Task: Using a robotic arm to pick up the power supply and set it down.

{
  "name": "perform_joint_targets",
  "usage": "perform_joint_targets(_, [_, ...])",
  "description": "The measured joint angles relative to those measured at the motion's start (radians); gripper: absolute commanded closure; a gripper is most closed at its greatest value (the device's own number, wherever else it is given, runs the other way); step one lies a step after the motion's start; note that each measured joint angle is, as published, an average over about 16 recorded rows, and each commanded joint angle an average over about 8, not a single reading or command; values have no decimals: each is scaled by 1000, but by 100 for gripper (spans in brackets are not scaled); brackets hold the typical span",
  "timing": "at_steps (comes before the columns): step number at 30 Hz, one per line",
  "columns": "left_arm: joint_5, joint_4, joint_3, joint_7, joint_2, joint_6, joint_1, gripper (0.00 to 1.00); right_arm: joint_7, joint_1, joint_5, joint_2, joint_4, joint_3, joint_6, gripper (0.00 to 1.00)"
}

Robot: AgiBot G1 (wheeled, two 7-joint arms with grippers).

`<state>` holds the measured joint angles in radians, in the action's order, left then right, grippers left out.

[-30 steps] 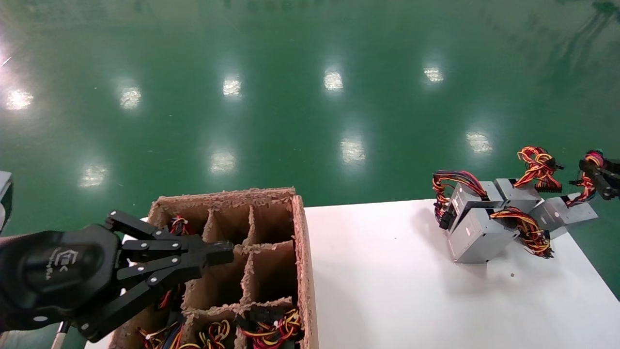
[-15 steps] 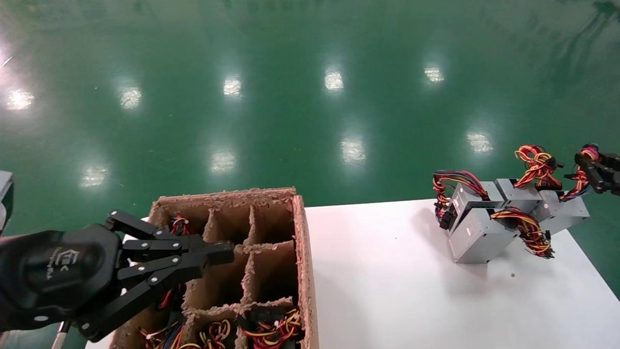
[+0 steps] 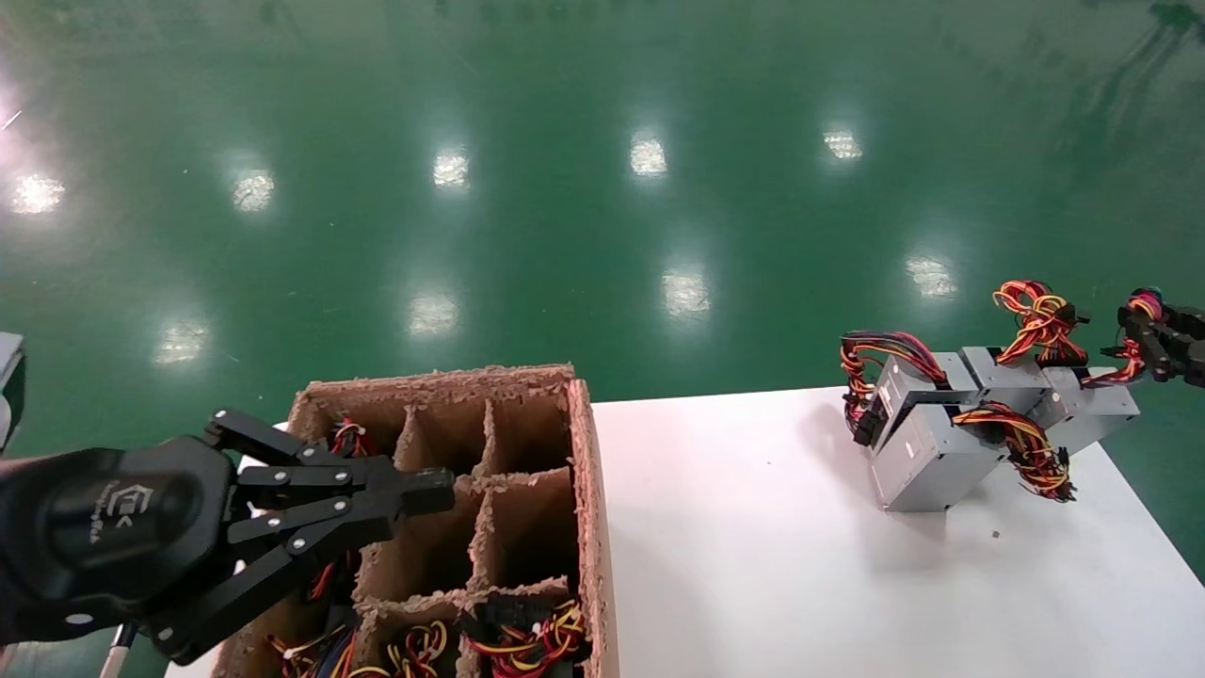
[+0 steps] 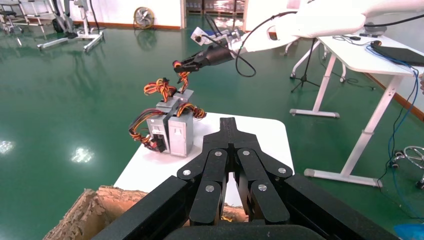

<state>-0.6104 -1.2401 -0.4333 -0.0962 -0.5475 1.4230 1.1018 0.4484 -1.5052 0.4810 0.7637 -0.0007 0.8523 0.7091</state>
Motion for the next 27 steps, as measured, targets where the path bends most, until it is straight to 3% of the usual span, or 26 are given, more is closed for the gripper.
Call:
perform_joint_targets(6, [0, 0, 0, 0, 0, 0, 0, 100, -3, -9, 6, 8, -6, 4, -30, 19])
perform_joint_targets(8, [0, 0, 0, 0, 0, 0, 0, 100, -4, -14, 9, 12, -8, 6, -46, 2])
perform_joint_targets(19, [0, 0, 0, 0, 0, 0, 0, 100, -6, -35, 21, 41, -14, 15, -148, 0])
perform_joint_targets(27, [0, 0, 0, 0, 0, 0, 0, 100, -4, -43, 25, 56, -3, 18, -174, 0])
